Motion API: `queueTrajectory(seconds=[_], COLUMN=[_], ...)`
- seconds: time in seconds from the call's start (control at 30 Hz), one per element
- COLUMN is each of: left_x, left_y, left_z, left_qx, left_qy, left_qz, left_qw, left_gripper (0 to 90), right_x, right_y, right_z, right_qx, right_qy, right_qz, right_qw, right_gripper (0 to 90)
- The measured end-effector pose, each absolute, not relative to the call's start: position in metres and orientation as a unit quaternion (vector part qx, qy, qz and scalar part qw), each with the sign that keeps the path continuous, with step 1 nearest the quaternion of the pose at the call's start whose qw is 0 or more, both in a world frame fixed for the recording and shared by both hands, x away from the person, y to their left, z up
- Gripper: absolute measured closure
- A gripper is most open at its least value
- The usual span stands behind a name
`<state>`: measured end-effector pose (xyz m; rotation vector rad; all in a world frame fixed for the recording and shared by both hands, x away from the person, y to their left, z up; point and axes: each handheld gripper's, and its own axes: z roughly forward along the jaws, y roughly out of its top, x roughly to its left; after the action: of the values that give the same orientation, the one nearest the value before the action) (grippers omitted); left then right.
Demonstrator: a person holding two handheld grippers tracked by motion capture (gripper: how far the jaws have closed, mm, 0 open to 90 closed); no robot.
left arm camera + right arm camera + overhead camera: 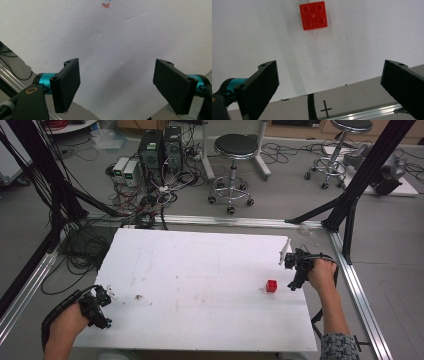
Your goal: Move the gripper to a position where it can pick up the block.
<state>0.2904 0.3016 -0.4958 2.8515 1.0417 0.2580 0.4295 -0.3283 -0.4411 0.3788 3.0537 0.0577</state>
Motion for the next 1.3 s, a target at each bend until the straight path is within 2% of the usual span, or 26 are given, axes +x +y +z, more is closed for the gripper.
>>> queueTrajectory(seconds=[0.57,1.3], left_x=[0.290,0.290], left_y=[0.306,0.307], left_z=[-0.493,-0.494], left_qx=[0.933,0.933], left_qy=[0.345,0.345], left_qz=[0.087,0.085], left_qw=[0.050,0.051], left_gripper=[22.1,22.1], right_x=[0.440,0.441], right_y=[-0.284,-0.276], right_z=[-0.488,-0.515], right_qx=[0.074,0.073], right_qy=[0.997,0.997], right_qz=[-0.012,-0.022], right_qw=[0.005,-0.012], right_gripper=[0.8,0.9])
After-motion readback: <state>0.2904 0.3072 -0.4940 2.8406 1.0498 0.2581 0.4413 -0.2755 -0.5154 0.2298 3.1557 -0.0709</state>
